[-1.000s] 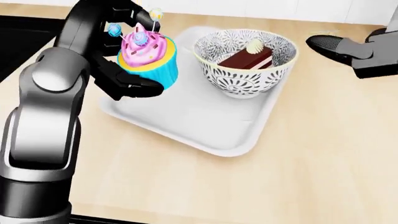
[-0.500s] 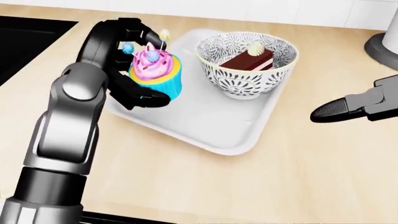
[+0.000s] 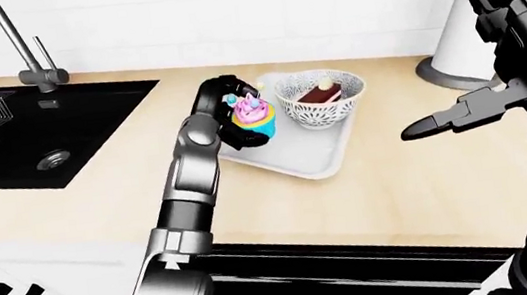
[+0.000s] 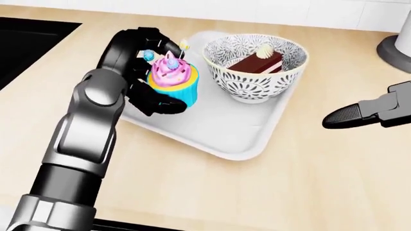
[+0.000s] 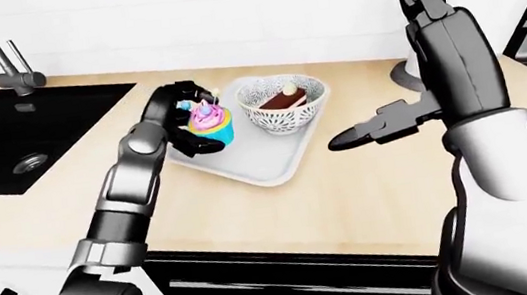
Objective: Pick up the bowl with cake and place it on the tray. Pick up the cupcake and place it on the tray.
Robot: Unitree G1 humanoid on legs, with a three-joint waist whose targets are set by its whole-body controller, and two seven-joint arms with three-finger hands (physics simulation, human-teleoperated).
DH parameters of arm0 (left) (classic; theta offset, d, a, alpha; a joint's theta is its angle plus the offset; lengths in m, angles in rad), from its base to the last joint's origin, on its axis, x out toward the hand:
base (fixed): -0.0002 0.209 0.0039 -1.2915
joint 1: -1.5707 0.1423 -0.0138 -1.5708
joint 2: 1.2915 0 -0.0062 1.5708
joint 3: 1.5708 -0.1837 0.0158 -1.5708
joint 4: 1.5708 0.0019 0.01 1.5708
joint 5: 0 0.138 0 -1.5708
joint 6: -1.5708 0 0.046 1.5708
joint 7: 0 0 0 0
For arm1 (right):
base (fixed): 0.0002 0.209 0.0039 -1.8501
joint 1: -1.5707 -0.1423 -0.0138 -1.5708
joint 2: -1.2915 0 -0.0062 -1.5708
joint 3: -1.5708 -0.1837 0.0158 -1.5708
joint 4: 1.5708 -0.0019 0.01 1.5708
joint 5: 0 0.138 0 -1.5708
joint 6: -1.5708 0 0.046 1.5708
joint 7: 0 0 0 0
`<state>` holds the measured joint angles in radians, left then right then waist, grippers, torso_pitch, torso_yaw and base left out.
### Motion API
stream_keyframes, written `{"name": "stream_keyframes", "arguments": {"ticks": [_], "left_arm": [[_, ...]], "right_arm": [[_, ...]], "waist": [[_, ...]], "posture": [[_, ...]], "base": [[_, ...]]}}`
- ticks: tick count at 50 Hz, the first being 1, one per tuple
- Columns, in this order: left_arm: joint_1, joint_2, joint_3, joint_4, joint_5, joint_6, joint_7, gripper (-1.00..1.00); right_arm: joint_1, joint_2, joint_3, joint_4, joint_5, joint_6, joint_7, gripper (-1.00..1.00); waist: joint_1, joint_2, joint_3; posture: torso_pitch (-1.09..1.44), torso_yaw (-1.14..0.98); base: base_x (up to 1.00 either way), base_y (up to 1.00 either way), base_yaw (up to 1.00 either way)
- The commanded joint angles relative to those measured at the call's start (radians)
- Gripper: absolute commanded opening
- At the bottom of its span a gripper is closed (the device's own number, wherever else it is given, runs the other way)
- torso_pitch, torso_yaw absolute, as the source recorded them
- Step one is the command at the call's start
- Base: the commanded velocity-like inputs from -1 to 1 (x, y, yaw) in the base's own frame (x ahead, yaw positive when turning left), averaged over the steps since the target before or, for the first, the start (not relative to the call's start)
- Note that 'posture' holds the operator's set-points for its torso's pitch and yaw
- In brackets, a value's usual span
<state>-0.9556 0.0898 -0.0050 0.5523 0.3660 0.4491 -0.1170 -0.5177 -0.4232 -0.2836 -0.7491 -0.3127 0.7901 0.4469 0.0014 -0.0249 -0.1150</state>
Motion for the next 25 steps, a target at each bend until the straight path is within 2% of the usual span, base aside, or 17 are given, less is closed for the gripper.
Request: {"name": "stream_keyframes", "arguments": {"ticks": [1,6,14,15,16,23,25], "left_arm": [[-0.047,0.007,0.009,-0.050,0.007,-0.034,0.009,-0.14],[-0.041,0.006,0.009,-0.050,0.015,-0.037,0.007,0.01],[-0.030,0.002,0.004,-0.063,0.032,-0.028,-0.004,0.05],[-0.024,0.000,0.001,-0.064,0.036,-0.030,-0.006,0.26],[-0.018,-0.002,0.000,-0.064,0.040,-0.032,-0.007,0.31],[-0.006,-0.010,0.000,-0.053,0.046,-0.046,-0.008,0.40],[-0.001,-0.012,-0.002,-0.053,0.049,-0.049,-0.008,0.48]], "right_arm": [[-0.032,-0.015,-0.010,-0.018,-0.004,-0.014,-0.010,1.00],[-0.033,-0.016,-0.007,-0.019,-0.005,-0.012,-0.011,1.00],[-0.032,-0.020,-0.016,-0.019,0.001,-0.012,-0.013,1.00],[-0.031,-0.020,-0.017,-0.021,0.002,-0.012,-0.014,1.00],[-0.028,-0.019,-0.018,-0.019,0.003,-0.015,-0.016,1.00],[-0.020,-0.018,-0.021,-0.019,0.008,-0.021,-0.021,1.00],[-0.017,-0.018,-0.024,-0.020,0.010,-0.022,-0.022,1.00]], "waist": [[0.000,-0.004,-0.024],[0.000,-0.004,-0.023],[-0.001,-0.005,-0.025],[0.000,-0.005,-0.025],[0.000,-0.005,-0.025],[0.000,-0.006,-0.027],[0.000,-0.006,-0.027]], "posture": [[-0.19,0.00],[-0.19,0.00],[-0.19,0.00],[-0.19,0.00],[-0.19,0.00],[-0.19,0.00],[-0.19,0.00]], "base": [[0.00,0.00,0.00],[0.00,0.00,0.00],[0.00,0.00,0.00],[0.00,0.00,0.00],[0.00,0.00,0.00],[0.00,0.00,0.00],[0.00,0.00,0.00]]}}
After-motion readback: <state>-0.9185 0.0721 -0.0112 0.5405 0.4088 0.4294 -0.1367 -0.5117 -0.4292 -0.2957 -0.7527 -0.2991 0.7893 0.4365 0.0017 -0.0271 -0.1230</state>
